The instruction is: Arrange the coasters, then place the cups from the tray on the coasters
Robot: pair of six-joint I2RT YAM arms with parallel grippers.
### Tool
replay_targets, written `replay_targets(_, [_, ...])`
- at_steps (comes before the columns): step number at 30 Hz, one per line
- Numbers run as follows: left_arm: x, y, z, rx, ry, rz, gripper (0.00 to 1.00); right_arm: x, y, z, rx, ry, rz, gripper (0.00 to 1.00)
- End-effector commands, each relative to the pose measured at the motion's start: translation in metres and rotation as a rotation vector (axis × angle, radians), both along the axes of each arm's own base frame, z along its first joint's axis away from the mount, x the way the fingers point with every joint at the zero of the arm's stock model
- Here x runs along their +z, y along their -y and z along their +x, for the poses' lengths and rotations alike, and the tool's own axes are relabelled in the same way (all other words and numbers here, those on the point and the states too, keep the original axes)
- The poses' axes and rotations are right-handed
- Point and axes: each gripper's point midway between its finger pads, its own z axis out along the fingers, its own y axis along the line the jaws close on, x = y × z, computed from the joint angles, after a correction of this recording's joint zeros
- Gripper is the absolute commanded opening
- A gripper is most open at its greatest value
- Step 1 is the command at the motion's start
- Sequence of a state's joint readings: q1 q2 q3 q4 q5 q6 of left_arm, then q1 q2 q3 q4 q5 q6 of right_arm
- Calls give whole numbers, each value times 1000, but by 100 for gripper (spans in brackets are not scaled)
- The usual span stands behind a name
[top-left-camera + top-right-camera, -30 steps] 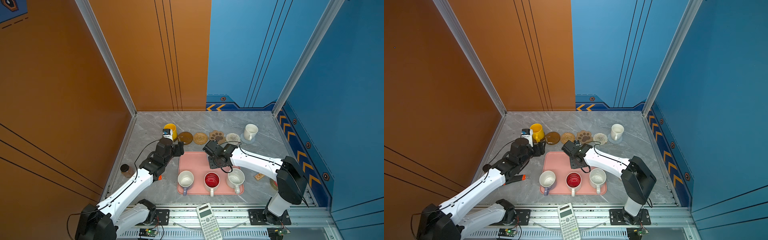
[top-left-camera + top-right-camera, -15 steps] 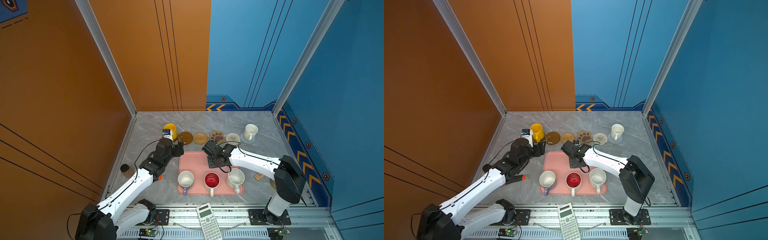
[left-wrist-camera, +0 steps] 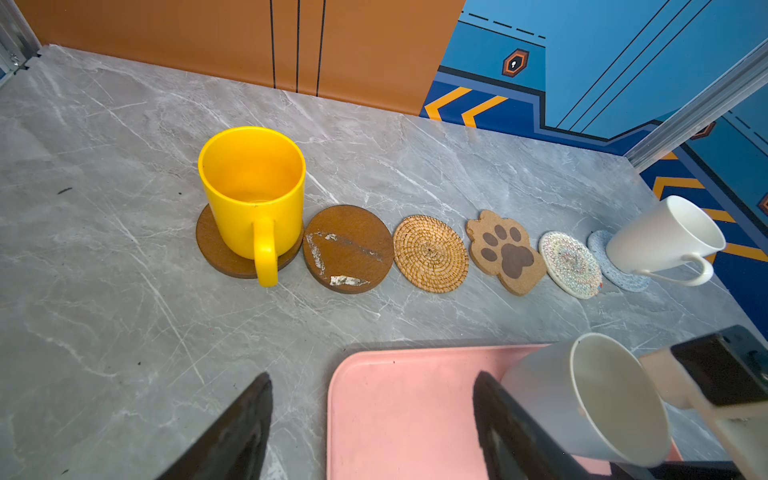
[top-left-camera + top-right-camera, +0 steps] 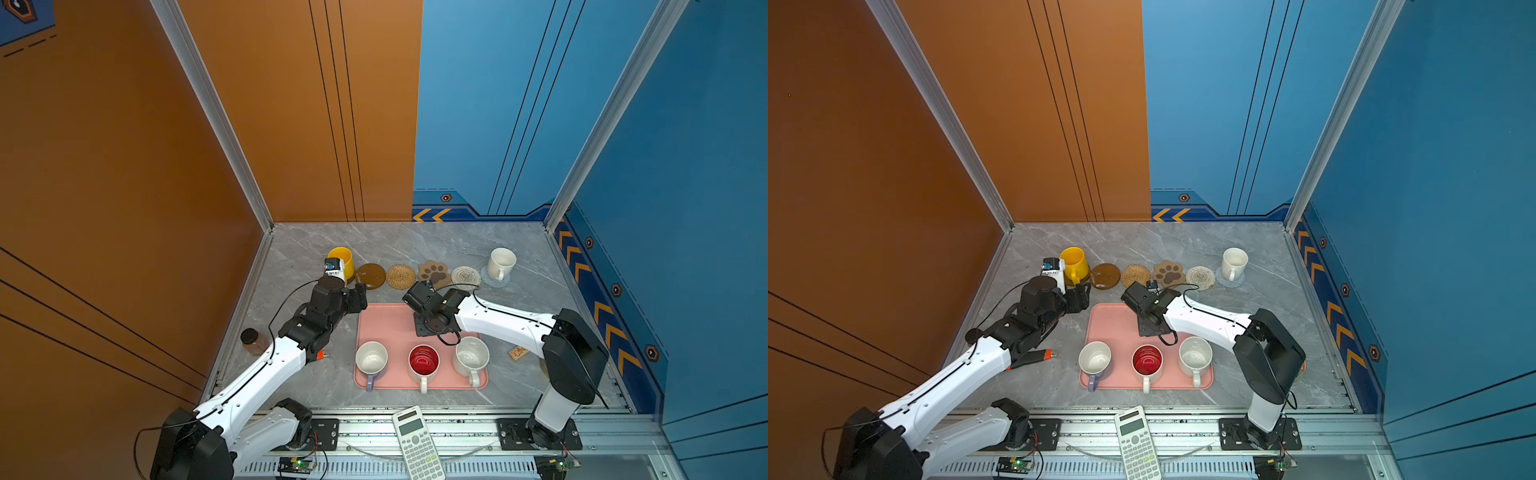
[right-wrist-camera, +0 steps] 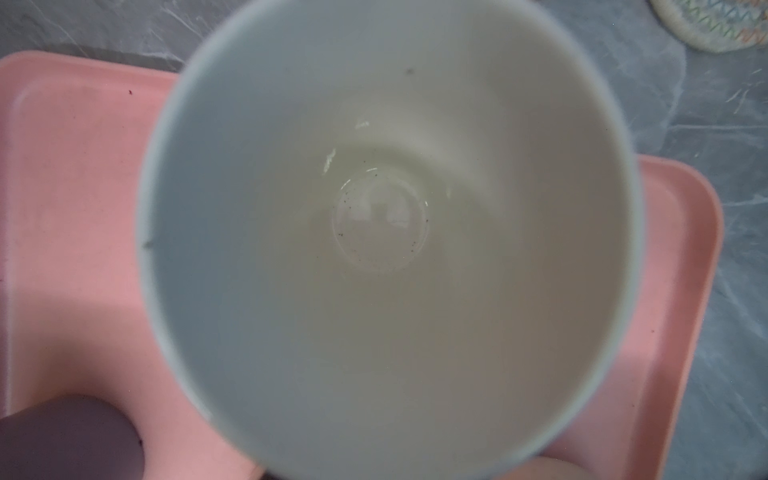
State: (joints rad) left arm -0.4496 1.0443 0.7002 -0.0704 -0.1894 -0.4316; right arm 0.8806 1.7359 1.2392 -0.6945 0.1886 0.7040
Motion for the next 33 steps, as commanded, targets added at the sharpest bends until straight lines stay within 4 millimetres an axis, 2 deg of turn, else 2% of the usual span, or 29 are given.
replay_targets(1, [-7,-5,-2,12,-12,-6,77,1,1,10,-34,28,-3,28])
replay_targets(15, [-5,-10,-3,22,-2,-19,77,-6,2,12,-41,15,-11,24])
replay_targets(20, [-5,-10,-3,23,-3,-19,77,-8,2,12,-40,11,-14,16])
replay_targets(24, [-5,-9,-3,22,-3,-21,77,-9,1,12,-40,6,-14,0])
replay_targets(33, [-6,-10,-3,23,-3,-20,77,-4,2,12,-37,19,-15,0])
